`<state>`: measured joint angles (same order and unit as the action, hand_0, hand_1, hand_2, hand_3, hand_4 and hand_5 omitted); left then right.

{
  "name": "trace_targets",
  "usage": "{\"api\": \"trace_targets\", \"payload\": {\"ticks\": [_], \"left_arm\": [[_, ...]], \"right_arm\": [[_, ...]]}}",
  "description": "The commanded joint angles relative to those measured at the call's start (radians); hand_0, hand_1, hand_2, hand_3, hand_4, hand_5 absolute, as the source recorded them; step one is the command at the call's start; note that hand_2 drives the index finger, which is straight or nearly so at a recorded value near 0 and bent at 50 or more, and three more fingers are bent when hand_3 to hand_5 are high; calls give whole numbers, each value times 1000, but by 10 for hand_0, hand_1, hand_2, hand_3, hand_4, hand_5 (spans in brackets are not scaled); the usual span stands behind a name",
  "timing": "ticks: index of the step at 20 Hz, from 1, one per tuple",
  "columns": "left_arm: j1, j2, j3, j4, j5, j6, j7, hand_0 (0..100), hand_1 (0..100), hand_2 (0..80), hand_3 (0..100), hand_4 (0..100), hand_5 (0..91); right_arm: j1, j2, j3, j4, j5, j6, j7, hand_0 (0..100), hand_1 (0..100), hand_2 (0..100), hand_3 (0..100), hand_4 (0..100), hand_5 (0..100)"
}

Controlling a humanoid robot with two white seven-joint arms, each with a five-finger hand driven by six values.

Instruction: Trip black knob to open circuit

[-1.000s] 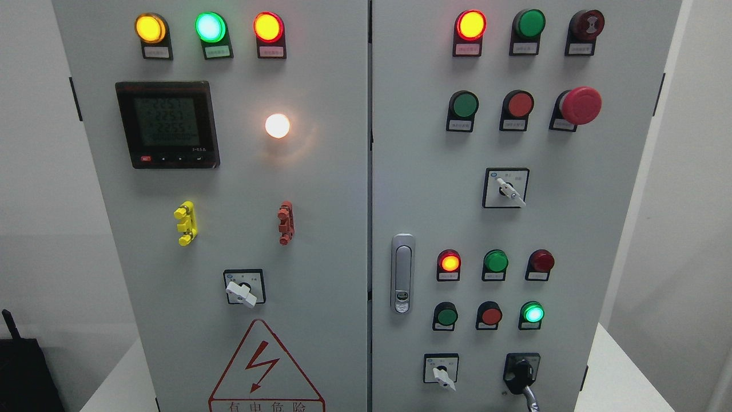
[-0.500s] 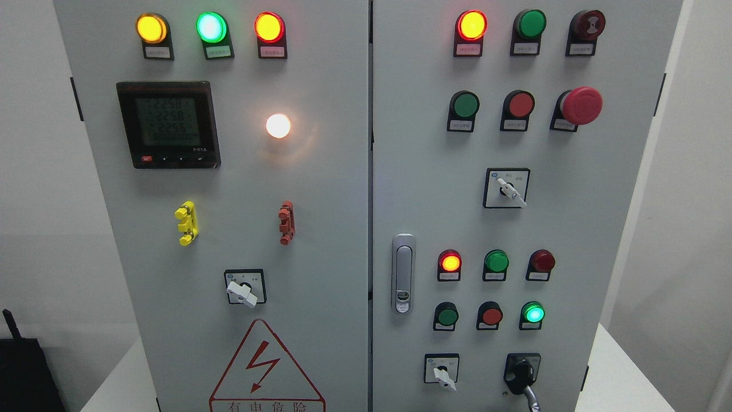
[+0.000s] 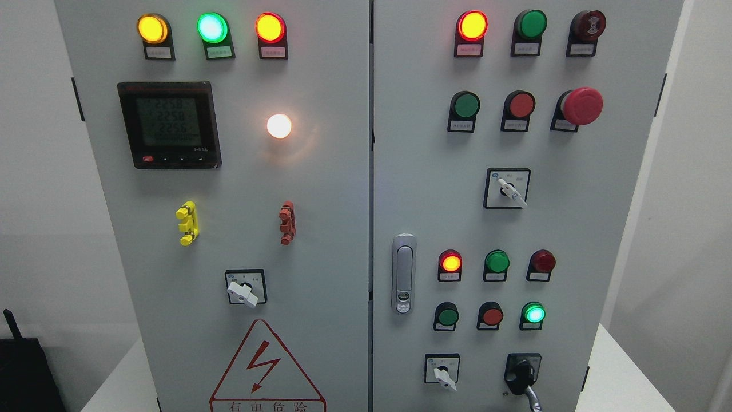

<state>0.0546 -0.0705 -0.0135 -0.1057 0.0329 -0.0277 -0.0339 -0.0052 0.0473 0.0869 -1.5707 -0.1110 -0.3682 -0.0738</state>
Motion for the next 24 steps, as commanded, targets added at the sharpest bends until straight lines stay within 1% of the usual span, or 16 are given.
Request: {"api": "trace_targets", "payload": {"ticks": [1, 4, 13, 16, 24], "left_arm": [[-4, -2, 1, 0, 2, -1, 0, 120, 389, 0, 0, 0, 0], [-4, -2, 1, 0, 2, 0, 0, 120, 389, 0, 0, 0, 0], [-4, -2, 1, 0, 2, 0, 0, 120, 389, 0, 0, 0, 0], [-4, -2, 1, 0, 2, -1, 0, 120, 389, 0, 0, 0, 0], [-4, -2, 1, 0, 2, -1, 0, 120, 389, 0, 0, 0, 0]], "right_arm": [[-18, -3, 10, -22, -1, -21, 32, 1000, 899, 0, 1000, 900, 830], [-18, -9, 8, -20, -4, -21, 32, 1000, 899, 0, 1000, 899, 829], [-18, -12, -7, -20, -13, -21, 32, 1000, 899, 0, 1000, 898, 826], [-18, -20, -13, -23, -29, -21, 31, 1000, 899, 0, 1000, 898, 825], [-16, -21, -24, -26, -29, -21, 31, 1000, 901, 0, 1000, 898, 824]]}}
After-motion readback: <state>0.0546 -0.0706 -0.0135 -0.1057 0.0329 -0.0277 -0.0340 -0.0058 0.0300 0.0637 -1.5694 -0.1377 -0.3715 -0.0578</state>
